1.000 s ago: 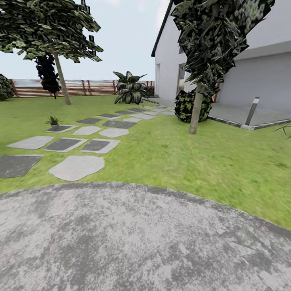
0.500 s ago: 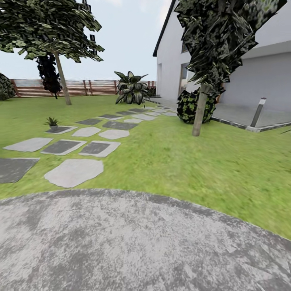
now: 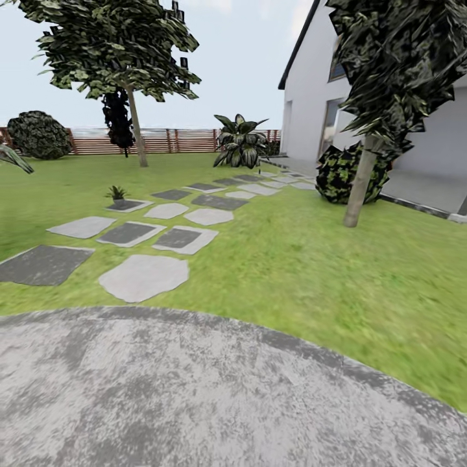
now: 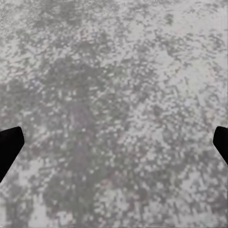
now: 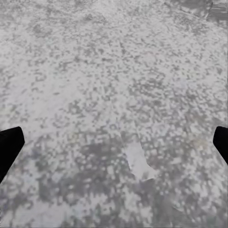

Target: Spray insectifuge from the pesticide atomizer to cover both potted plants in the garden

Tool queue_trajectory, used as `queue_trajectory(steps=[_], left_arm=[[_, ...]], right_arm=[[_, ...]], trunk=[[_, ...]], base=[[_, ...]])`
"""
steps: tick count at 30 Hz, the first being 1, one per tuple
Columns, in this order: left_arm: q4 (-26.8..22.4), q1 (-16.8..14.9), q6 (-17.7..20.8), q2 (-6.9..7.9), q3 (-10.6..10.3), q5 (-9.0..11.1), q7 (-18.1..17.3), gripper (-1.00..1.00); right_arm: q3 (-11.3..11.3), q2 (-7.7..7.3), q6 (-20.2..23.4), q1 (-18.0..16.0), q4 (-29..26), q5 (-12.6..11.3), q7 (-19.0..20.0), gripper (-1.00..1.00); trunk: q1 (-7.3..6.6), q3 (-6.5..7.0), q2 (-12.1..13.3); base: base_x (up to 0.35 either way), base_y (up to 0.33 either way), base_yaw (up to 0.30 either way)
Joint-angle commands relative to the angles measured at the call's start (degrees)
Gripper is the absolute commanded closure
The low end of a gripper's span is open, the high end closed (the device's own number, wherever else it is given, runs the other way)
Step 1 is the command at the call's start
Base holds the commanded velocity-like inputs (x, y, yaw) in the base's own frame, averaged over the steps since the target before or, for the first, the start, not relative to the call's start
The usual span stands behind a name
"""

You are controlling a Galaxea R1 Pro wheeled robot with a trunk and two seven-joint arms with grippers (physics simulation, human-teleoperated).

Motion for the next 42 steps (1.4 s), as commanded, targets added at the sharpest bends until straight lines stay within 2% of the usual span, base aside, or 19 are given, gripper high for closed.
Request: queue_trajectory(steps=[1,27,42], left_arm=[[0.07,-0.05,-0.19,-0.02,0.09,0.08,-0.01,-1.00],[0.01,-0.05,-0.19,-0.02,0.09,0.15,-0.01,-1.00],[0.07,-0.05,-0.19,-0.02,0.09,0.16,-0.01,-1.00]], right_arm=[[0.01,-0.01,-0.17,-0.01,0.02,0.01,0.02,-1.00],[0.17,-0.01,-0.08,-0.01,0.02,0.17,0.27,-1.00],[0.18,-0.01,-0.08,-0.01,0.10,0.14,0.19,-1.00]], trunk=[[0.02,-0.05,-0.02],[0.02,-0.05,-0.02],[0.02,-0.05,-0.02]], base=[[0.340,0.000,0.265],[0.340,0.001,0.025],[0.337,0.127,0.000]])
